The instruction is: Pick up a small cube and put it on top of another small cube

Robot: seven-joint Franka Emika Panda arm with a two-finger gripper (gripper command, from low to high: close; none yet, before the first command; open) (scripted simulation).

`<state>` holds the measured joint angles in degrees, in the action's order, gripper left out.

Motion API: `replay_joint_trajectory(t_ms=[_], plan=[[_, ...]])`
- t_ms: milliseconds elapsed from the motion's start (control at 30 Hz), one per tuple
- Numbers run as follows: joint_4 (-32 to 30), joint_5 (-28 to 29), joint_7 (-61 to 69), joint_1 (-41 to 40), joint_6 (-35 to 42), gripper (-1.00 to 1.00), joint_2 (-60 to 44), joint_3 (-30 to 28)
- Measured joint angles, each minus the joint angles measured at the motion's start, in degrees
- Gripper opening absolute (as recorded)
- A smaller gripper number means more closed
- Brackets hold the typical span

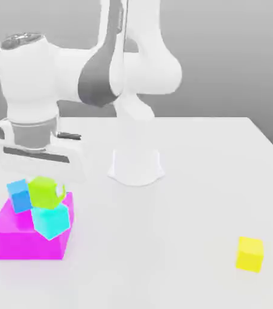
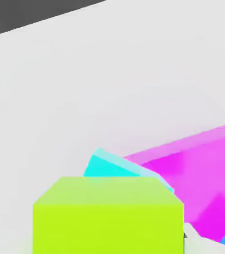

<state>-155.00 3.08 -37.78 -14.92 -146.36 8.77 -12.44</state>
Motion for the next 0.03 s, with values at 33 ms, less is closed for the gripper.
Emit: replay_joint_trajectory(t_ms=[33], plan=[[0.0,0.0,0.0,0.0,0.0,1.0,0.0,0.0]])
